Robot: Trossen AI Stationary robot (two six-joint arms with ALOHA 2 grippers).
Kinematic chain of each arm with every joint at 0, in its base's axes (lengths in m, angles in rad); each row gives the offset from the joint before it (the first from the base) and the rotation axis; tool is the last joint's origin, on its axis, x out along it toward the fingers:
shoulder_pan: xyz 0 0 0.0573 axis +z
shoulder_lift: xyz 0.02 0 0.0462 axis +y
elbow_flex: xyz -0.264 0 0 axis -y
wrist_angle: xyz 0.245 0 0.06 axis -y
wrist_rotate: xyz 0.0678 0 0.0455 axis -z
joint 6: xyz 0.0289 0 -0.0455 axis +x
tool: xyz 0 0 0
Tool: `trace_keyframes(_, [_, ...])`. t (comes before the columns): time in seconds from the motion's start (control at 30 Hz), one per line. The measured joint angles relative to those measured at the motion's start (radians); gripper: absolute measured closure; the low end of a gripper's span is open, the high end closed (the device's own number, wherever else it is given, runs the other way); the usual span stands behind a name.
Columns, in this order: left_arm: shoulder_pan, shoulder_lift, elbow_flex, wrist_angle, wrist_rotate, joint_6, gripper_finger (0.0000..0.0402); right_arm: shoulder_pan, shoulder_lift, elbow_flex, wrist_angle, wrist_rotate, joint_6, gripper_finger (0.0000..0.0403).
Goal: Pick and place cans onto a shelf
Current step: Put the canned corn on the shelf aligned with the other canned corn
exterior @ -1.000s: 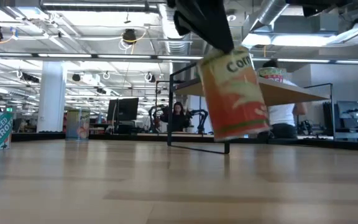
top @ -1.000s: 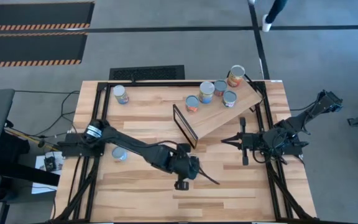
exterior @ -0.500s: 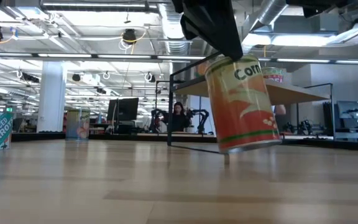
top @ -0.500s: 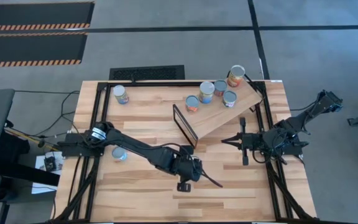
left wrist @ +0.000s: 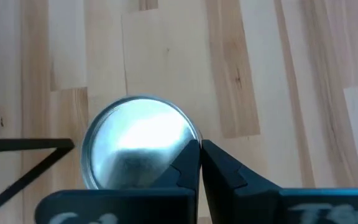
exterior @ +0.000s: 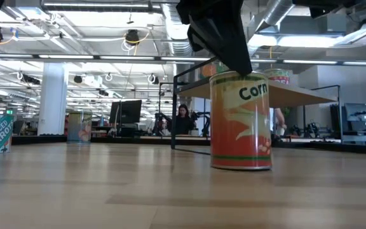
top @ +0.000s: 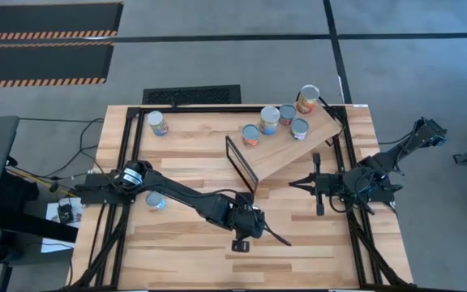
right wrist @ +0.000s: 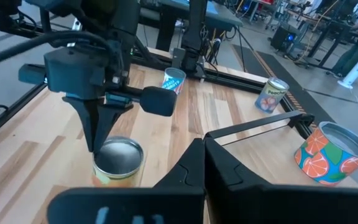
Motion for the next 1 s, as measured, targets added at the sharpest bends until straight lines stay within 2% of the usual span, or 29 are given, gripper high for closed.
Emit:
trace_keyframes(0.13, [0.000, 0.000, 0.005, -0.003, -0.004, -0.001, 0.0395, 0.000, 0.000, 0.000, 0.000, 0.000, 0.000, 0.0391])
trace_keyframes(0.33, [-0.001, -0.002, 0.062, -0.032, 0.030, 0.012, 0.0356, 0.000, 0.000, 0.000, -0.001, -0.001, 0.000, 0.0389])
trace_keyframes(0.57, [-0.033, -0.007, 0.181, -0.097, -0.025, 0.061, 0.0326, 0.014, 0.000, 0.000, -0.018, 0.000, 0.015, 0.0390])
trace_keyframes(0.7, [-0.082, -0.021, 0.180, -0.162, -0.180, 0.074, 0.0348, 0.055, 0.000, -0.001, -0.029, 0.000, 0.016, 0.0391])
trace_keyframes(0.77, [-0.098, -0.021, 0.180, -0.198, -0.215, 0.051, 0.0370, 0.085, 0.000, -0.001, -0.029, 0.000, 0.017, 0.0391])
trace_keyframes(0.87, [-0.112, -0.024, 0.141, -0.158, -0.217, 0.043, 0.0396, 0.124, 0.001, -0.001, -0.028, 0.001, 0.017, 0.0392])
trace_keyframes(1.0, [-0.120, -0.044, 0.028, -0.046, -0.187, 0.040, 0.0394, 0.147, 0.019, -0.001, -0.021, 0.002, 0.017, 0.0393])
